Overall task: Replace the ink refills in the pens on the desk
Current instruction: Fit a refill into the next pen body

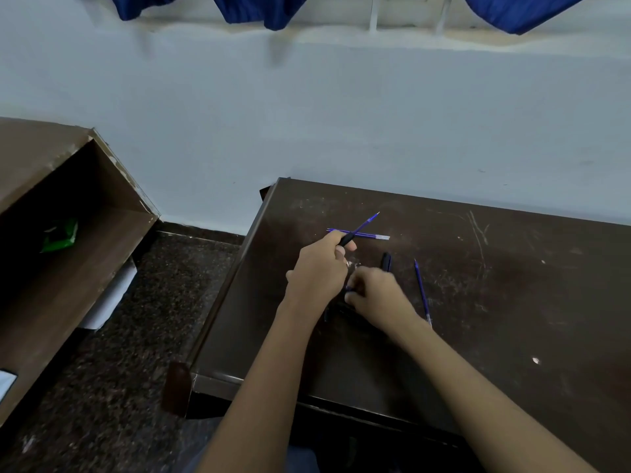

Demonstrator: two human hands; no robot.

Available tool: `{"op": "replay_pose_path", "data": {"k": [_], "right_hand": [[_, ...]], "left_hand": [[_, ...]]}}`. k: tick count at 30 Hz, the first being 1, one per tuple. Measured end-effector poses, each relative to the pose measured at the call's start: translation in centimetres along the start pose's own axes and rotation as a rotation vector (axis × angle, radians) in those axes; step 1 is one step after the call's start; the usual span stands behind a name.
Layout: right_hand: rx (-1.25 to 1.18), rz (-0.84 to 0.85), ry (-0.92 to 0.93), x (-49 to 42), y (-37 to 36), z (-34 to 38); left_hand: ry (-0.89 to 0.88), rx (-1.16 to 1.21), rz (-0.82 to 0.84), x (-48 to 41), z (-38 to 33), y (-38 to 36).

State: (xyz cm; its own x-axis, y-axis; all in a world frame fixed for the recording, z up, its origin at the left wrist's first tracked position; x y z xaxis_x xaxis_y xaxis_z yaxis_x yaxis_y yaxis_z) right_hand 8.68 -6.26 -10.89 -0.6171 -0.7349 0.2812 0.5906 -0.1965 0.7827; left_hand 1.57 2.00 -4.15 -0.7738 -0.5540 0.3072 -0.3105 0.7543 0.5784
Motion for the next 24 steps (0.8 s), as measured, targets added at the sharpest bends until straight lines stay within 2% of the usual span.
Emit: {"op": "replay_pose_path", "data": {"k": [2,5,6,8,13,24], "right_hand": [[-0.328,-0.134,-0.079,-0.2,2.4,-0.9],[-1.031,-0.382,-0.099,0.3,5.9,-2.3],[-1.233,-0.419,-0.086,0.5,6.7,-2.5],[-1.449,-0.444,-0.077,1.0,7.8,-2.7],[-1.617,-0.407,-0.047,0.9,8.3,-2.4],[-1.442,-0.317,-0.006,1.0,7.9,-0.7]], "left_hand": [[-0.011,-0.027,-0.024,0.0,0.0,0.2],[-0.015,-0.084,-0.046,0.1,-0.1,0.4],[-0.018,-0.096,-0.046,0.1,-0.2,0.4],[-0.029,-0.115,-0.043,0.1,-0.4,0.3],[-0.06,-0.136,-0.022,0.1,-0.6,-0.1],[-0.087,-0.118,0.001,-0.3,-0.6,-0.5]]}}
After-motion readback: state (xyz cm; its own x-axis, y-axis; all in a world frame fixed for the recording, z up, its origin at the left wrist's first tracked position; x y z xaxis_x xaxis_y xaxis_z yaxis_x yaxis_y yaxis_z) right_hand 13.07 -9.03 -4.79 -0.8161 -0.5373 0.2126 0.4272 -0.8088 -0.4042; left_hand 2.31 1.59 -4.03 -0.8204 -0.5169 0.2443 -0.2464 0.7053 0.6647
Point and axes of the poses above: each hand's wrist, its own x-axis away from the middle knuckle, its own y-axis out of the back of the hand, z = x × y, the point moved 8 cm from there along -x, towards the middle knuckle, and after that the axes turned 6 degrees about z, right-handed, at the moved point
